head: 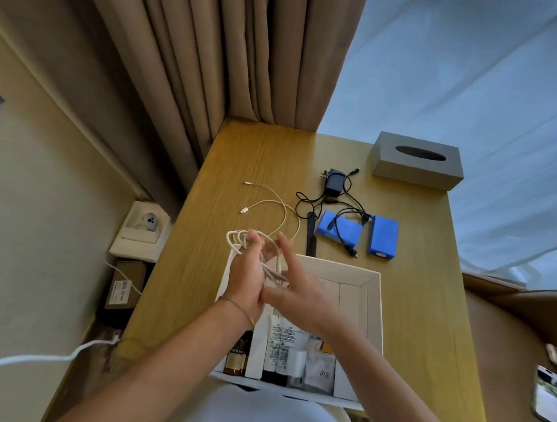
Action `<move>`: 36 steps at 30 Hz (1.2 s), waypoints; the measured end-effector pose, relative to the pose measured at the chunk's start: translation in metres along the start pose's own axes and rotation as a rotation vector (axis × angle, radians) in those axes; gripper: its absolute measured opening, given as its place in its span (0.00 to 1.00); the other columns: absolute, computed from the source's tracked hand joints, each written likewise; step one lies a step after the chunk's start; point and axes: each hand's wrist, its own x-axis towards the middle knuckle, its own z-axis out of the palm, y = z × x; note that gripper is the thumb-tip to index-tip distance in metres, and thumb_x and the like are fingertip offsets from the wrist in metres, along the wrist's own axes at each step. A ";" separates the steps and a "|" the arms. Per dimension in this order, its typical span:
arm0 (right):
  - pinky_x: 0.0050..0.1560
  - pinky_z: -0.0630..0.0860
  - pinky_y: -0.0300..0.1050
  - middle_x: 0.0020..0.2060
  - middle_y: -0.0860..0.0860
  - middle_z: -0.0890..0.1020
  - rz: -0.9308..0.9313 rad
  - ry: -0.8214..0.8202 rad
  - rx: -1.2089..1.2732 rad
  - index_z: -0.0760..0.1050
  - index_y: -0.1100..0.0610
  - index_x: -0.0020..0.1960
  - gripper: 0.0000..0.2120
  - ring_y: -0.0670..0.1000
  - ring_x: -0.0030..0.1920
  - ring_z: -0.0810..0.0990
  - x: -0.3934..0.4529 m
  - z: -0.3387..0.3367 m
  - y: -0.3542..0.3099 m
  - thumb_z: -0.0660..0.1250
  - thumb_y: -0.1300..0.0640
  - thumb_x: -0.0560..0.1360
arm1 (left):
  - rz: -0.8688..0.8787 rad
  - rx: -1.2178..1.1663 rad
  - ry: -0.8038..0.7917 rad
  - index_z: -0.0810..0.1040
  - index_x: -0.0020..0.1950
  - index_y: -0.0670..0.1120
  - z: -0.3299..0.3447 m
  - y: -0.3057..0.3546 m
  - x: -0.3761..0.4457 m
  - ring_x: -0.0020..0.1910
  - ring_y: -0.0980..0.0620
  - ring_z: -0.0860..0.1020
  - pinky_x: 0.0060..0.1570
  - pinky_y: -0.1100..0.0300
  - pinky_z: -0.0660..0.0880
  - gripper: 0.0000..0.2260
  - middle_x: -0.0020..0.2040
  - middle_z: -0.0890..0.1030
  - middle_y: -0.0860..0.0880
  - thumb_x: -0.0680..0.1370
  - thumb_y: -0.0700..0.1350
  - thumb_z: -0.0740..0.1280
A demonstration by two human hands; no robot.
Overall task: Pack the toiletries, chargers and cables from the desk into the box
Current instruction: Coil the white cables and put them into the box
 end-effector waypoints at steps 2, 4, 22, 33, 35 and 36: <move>0.49 0.82 0.46 0.52 0.48 0.84 0.029 0.006 0.133 0.44 0.30 0.78 0.44 0.47 0.43 0.84 -0.008 0.008 0.010 0.65 0.50 0.70 | -0.013 0.012 -0.059 0.84 0.45 0.46 0.002 -0.006 -0.002 0.36 0.51 0.84 0.36 0.56 0.78 0.24 0.52 0.87 0.44 0.84 0.59 0.55; 0.44 0.81 0.41 0.55 0.43 0.84 0.022 0.040 0.205 0.48 0.28 0.77 0.41 0.45 0.44 0.85 -0.016 0.015 0.017 0.63 0.51 0.72 | -0.051 0.012 -0.068 0.82 0.45 0.47 0.002 -0.012 -0.003 0.38 0.50 0.83 0.39 0.55 0.79 0.20 0.50 0.87 0.43 0.84 0.57 0.57; 0.35 0.64 0.45 0.45 0.51 0.78 0.135 0.258 -0.935 0.68 0.52 0.73 0.22 0.54 0.44 0.76 -0.020 0.018 0.095 0.58 0.46 0.82 | -0.440 0.374 -0.174 0.79 0.41 0.44 0.001 -0.058 0.023 0.37 0.49 0.78 0.38 0.56 0.78 0.16 0.39 0.79 0.45 0.82 0.53 0.62; 0.36 0.68 0.47 0.32 0.49 0.72 -0.146 0.050 -1.011 0.73 0.56 0.52 0.07 0.54 0.31 0.71 -0.004 -0.024 0.102 0.61 0.54 0.79 | -0.031 0.638 -0.106 0.78 0.62 0.50 -0.024 -0.070 0.031 0.47 0.48 0.83 0.47 0.51 0.83 0.14 0.51 0.82 0.44 0.77 0.47 0.73; 0.40 0.74 0.47 0.33 0.48 0.74 -0.197 -0.040 -1.099 0.74 0.56 0.55 0.07 0.52 0.32 0.73 -0.002 -0.024 0.104 0.62 0.54 0.80 | 0.203 0.890 -0.092 0.72 0.68 0.53 -0.036 -0.072 0.027 0.48 0.51 0.82 0.48 0.53 0.82 0.24 0.50 0.81 0.48 0.74 0.50 0.75; 0.44 0.77 0.48 0.34 0.49 0.75 -0.222 -0.069 -1.123 0.74 0.57 0.56 0.07 0.52 0.34 0.75 0.000 -0.023 0.104 0.61 0.55 0.81 | 0.304 0.993 -0.098 0.73 0.67 0.55 -0.044 -0.072 0.024 0.47 0.53 0.81 0.47 0.56 0.81 0.23 0.48 0.81 0.51 0.74 0.53 0.75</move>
